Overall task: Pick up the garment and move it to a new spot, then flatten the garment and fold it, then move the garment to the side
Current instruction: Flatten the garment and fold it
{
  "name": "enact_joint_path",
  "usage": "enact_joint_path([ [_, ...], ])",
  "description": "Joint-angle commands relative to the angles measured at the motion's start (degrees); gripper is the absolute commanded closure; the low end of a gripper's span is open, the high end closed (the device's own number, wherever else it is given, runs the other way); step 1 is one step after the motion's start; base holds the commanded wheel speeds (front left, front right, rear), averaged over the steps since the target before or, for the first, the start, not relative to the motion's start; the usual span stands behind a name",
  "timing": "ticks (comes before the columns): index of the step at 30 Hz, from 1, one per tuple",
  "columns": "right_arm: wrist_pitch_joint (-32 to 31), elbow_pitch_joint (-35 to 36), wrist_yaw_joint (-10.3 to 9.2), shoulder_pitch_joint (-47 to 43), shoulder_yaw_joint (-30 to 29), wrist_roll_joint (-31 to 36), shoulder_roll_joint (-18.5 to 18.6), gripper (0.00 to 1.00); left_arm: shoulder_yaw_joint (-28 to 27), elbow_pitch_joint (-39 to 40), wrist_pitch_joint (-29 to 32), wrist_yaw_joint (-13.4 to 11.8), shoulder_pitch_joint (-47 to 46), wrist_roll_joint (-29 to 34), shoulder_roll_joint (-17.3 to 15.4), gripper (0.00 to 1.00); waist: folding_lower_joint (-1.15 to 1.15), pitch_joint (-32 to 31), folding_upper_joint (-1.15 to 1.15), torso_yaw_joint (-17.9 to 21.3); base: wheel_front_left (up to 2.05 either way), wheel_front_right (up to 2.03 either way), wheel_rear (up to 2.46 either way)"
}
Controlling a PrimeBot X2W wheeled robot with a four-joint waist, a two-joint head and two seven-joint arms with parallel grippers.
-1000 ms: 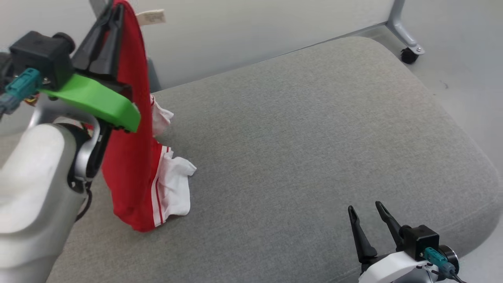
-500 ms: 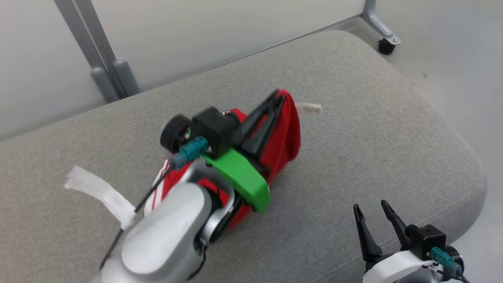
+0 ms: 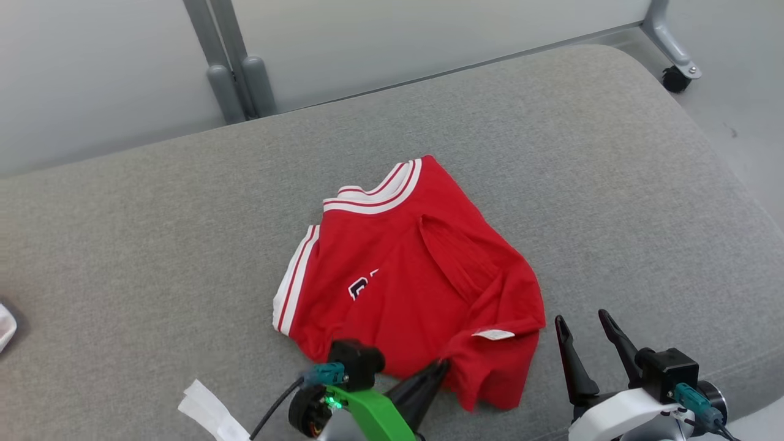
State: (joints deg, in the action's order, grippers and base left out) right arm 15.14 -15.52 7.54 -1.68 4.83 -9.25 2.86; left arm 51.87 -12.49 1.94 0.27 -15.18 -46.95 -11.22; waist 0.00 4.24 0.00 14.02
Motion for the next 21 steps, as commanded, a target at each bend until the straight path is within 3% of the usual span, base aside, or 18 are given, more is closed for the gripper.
enact_joint_path([
  [1, -0.01, -0.07, -0.11, 0.72, 0.22, 0.48, 0.09, 0.0, -0.2, 0.27, 0.44, 1.15, 1.6, -1.96, 0.52, 0.0, 0.0, 0.42, 0.0, -2.07, 0.0, 0.0, 0.0],
  [5, -0.01, -0.13, -0.11, 0.88, 0.35, 0.65, 0.1, 0.0, -2.72, 3.59, 0.66, 2.95, 3.51, -7.16, -0.09, 0.0, 0.0, 0.37, 0.0, -2.95, 0.0, 0.0, 0.0],
  [7, -0.01, -0.04, -0.11, 0.72, 0.27, 0.74, 0.1, 0.0, -5.79, 6.83, -0.14, 2.64, 4.41, -10.41, -0.59, 0.0, 0.0, 0.36, 0.0, -3.23, 0.0, 0.0, 0.0],
  [11, -0.01, 0.08, -0.11, 0.36, 0.19, 0.88, 0.1, 0.0, -13.95, 9.23, -2.87, -3.36, 4.41, -12.4, -4.14, 0.0, 0.0, 0.56, 0.0, -3.47, 0.0, 0.0, 0.0],
  [15, -0.01, 0.01, -0.11, 0.87, 0.89, 0.63, 0.1, 0.0, -17.85, 3.58, -3.13, -9.57, 3.05, -10.05, -8.22, 0.0, 0.0, 1.51, 0.0, -2.92, 0.0, 0.0, 0.0],
  [17, -0.01, 0.03, -0.11, 1.33, 0.86, 0.28, 0.12, 0.0, -18.28, 1.14, -2.4, -9.95, 2.48, -11.34, -7.51, 0.0, 0.0, 1.98, 0.0, -2.57, 0.0, 0.0, 0.0],
  [21, -0.01, 0.08, -0.11, 2.2, 1.14, 0.11, 0.11, 0.0, -17.78, -4.48, 0.15, -7.55, 0.37, -13.33, -6.13, 0.0, 0.0, 3.29, 0.0, -1.4, 0.0, 0.0, 0.0],
])
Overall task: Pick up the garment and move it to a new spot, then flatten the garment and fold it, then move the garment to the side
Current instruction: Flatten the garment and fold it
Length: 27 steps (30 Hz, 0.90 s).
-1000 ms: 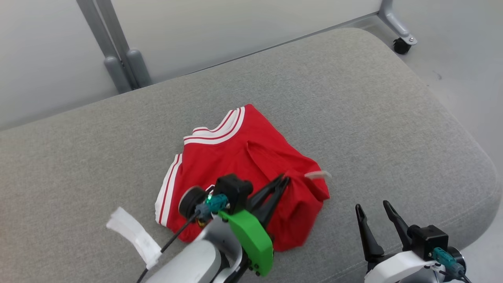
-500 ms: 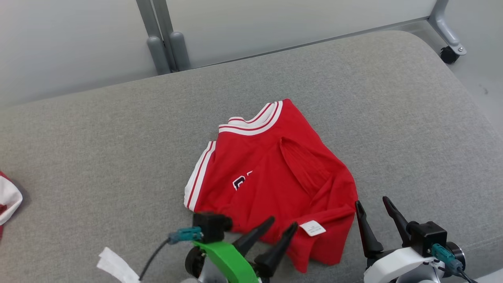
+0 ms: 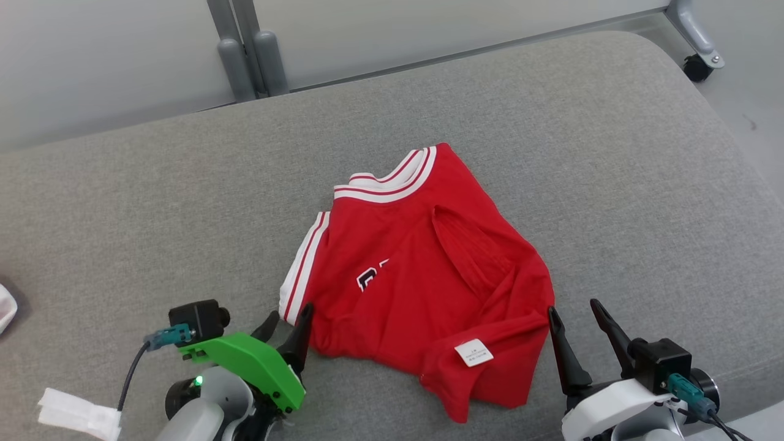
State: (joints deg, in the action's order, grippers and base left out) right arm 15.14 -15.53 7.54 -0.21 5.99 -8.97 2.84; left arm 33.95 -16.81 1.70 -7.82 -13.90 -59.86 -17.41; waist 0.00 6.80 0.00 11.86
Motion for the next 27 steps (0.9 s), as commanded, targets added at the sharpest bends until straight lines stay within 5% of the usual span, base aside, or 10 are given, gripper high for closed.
enact_joint_path([
  [1, -0.01, 0.1, -0.11, 0.88, 0.07, -0.24, 0.12, 0.0, 0.45, -1.19, 1.12, 1.42, -1.36, -0.91, 0.61, 0.0, 0.0, 1.03, 0.0, 1.08, 0.0, 0.0, 0.0],
  [8, -0.01, 0.05, -0.11, 1.74, 0.72, -0.94, 0.08, 0.0, 1.11, -9.63, 2.97, 4.35, -6.13, -1.62, 2.78, 0.0, 0.0, 2.82, 0.0, 3.97, 0.0, 0.0, 0.0],
  [9, -0.01, 0.09, -0.11, 1.9, 0.95, -1.06, 0.09, 0.0, 1.03, -10.86, 2.52, 4.33, -6.89, -1.52, 2.88, 0.32, 0.0, 3.14, 0.0, 4.45, 0.0, 0.0, 0.0],
  [10, -0.01, 0.14, -0.11, 2.14, 1.05, -1.25, 0.1, 0.0, 1.25, -12.31, 2.07, 4.52, -8.13, -0.61, 2.75, 1.0, 0.0, 3.51, 0.0, 5.04, 0.0, 0.0, 0.0],
  [27, -0.01, -0.25, -0.11, 4.26, 4.19, -2.49, 0.08, 0.0, 0.44, -30.5, -16.48, 6.36, -37.18, 18.15, -4.93, 1.0, 0.0, 10.44, 0.0, 15.75, 0.0, 0.0, 0.0],
])
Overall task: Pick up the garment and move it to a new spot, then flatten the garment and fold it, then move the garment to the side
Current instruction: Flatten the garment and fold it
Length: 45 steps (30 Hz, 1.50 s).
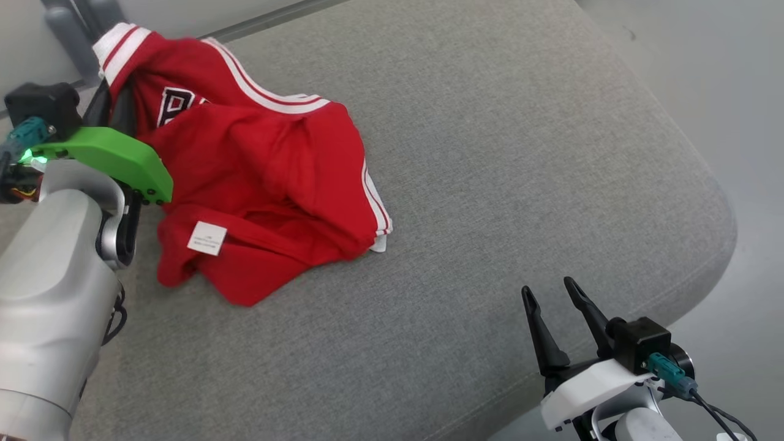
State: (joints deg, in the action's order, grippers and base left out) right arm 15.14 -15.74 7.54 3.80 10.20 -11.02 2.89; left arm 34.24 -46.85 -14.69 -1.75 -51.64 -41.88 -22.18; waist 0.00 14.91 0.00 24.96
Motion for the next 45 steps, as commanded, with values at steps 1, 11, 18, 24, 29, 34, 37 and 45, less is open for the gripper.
enact_joint_path([
  [1, -0.01, -0.11, -0.11, -0.05, -0.13, -0.36, 0.03, 0.0, 0.37, -2.29, -0.19, 0.69, 0.28, 0.5, 0.06, 0.62, 0.0, 2.32, 0.0, 2.94, 0.0, 0.0, 0.0],
  [11, -0.01, 0.07, -0.11, -1.83, -2.4, -0.21, 0.05, 0.0, -1.04, -11.11, 2.08, 2.64, 2.69, -3.49, 3.57, 0.0, 0.0, 0.07, 0.0, -2.68, 0.0, 0.0, 0.0],
  [18, -0.01, -0.29, -0.11, -2.23, -2.61, 0.96, 0.06, 0.0, -0.96, -5.62, 11.11, 7.37, 8.37, -9.14, 6.66, 0.0, 0.0, -3.57, 0.0, -8.74, 0.0, 0.0, 0.0],
  [24, -0.01, -0.62, -0.11, -2.7, -2.85, 1.44, 0.1, 0.0, 0.95, -0.51, 15.57, 7.44, 13.26, -10.08, 6.13, 1.0, 0.0, -4.99, 0.0, -9.89, 0.0, 0.0, 0.0],
  [29, -0.01, -0.83, -0.11, -3.67, -3.28, 1.53, 0.07, 0.0, 1.65, 4.5, 17.08, 7.99, 16.53, -11.17, 6.02, 1.0, 0.0, -5.44, 0.0, -10.31, 0.0, 0.0, 0.0],
  [34, -0.01, -1.17, -0.11, -3.31, -2.97, 1.36, 0.08, 0.0, 1.16, 7.52, 16.95, 6.88, 17.88, -11.66, 5.2, 1.0, 0.0, -5.56, 0.0, -10.07, 0.0, 0.0, 0.0],
  [37, -0.01, -1.16, -0.11, -3.03, -2.88, 1.17, 0.07, 0.0, 0.84, 9.25, 16.61, 6.03, 17.8, -11.27, 4.31, 1.0, 0.0, -5.61, 0.0, -9.83, 0.0, 0.0, 0.0],
  [45, -0.01, -0.85, -0.11, -6.8, -6.26, 1.74, 0.05, 0.0, -1.0, 18.96, 11.6, 1.9, 24.54, -11.27, 2.21, 1.0, 0.0, -7.36, 0.0, -13.08, 0.0, 0.0, 0.0],
])
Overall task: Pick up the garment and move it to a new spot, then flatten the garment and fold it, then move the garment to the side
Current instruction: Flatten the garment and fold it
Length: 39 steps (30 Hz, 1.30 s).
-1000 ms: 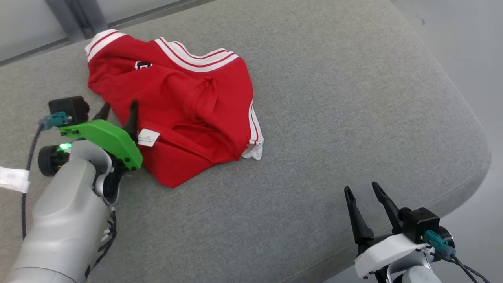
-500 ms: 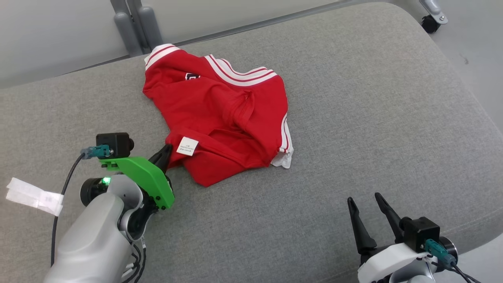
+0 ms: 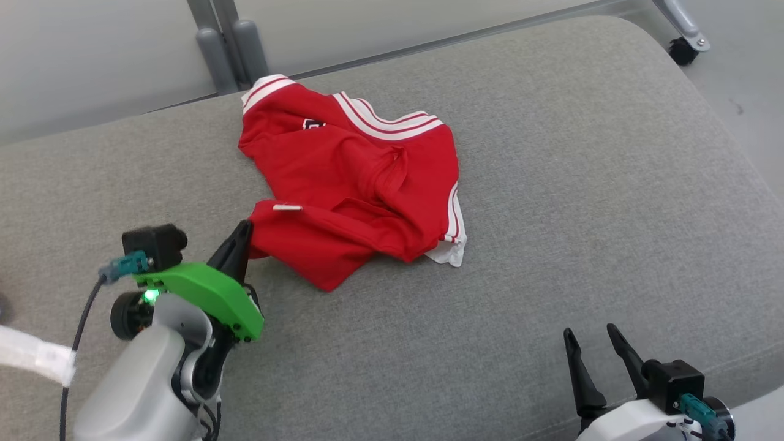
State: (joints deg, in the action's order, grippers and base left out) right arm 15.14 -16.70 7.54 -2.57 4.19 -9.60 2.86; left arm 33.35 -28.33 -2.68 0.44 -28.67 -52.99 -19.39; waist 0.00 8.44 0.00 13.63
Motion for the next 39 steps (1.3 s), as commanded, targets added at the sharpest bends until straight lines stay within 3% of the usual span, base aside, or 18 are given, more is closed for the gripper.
enact_joint_path([
  [1, -0.01, 0.03, -0.1, -0.77, -0.28, 0.49, 0.08, 0.0, -0.31, 2.0, -1.07, -0.84, 3.35, -0.39, -0.81, 1.0, 0.0, -1.08, 0.0, -2.47, 0.0, 0.0, 0.0],
  [4, -0.01, -0.05, -0.1, -1.49, -0.27, 0.95, 0.11, 0.0, 0.15, 8.46, -4.4, -3.25, 11.89, 0.16, -1.36, 1.0, 0.0, -1.83, 0.0, -5.82, 0.0, 0.0, 0.0],
  [8, -0.01, 0.0, -0.11, -1.31, -0.4, 1.97, 0.1, 0.0, 1.11, 12.08, -8.43, -4.51, 20.13, -0.53, 0.73, 1.0, 0.0, -2.63, 0.0, -8.82, 0.0, 0.0, 0.0],
  [9, -0.01, -0.06, -0.1, -1.25, -0.53, 2.3, 0.11, 0.0, 1.61, 12.5, -9.25, -4.36, 21.8, -0.44, 1.55, 0.71, 0.0, -2.89, 0.0, -9.59, 0.0, 0.0, 0.0],
  [10, -0.01, -0.1, -0.1, -1.27, -0.67, 2.44, 0.11, 0.0, 2.23, 12.65, -9.71, -4.12, 22.85, 0.06, 1.97, 0.2, 0.0, -3.12, 0.0, -10.12, 0.0, 0.0, 0.0],
  [11, -0.01, -0.09, -0.11, -1.39, -0.83, 2.73, 0.12, 0.0, 3.23, 12.53, -9.92, -3.63, 24.4, -0.08, 2.96, 0.0, 0.0, -3.41, 0.0, -10.84, 0.0, 0.0, 0.0],
  [15, -0.01, -0.24, -0.11, -1.98, -1.04, 3.66, 0.13, 0.0, 4.97, 12.79, -10.64, -2.05, 27.04, -0.19, 4.65, 0.0, 0.0, -4.16, 0.0, -12.53, 0.0, 0.0, 0.0],
  [22, -0.01, -0.35, -0.1, -1.95, -0.36, 3.98, 0.11, 0.0, 0.51, 12.5, -12.32, -3.0, 23.85, 3.31, 4.62, 0.0, 0.0, -4.57, 0.0, -13.1, 0.0, 0.0, 0.0],
  [32, -0.01, -0.73, -0.11, -0.5, 1.32, 2.57, 0.11, 0.0, 0.62, 0.45, -6.53, 1.1, 16.04, 0.16, 6.4, 0.0, 0.0, -3.72, 0.0, -8.42, 0.0, 0.0, 0.0],
  [39, -0.01, -0.62, -0.11, -0.76, 1.06, 2.08, 0.11, 0.0, 1.34, -7.54, -7.27, 4.41, 12.45, -0.23, 7.63, 0.0, 0.0, -2.98, 0.0, -5.84, 0.0, 0.0, 0.0],
])
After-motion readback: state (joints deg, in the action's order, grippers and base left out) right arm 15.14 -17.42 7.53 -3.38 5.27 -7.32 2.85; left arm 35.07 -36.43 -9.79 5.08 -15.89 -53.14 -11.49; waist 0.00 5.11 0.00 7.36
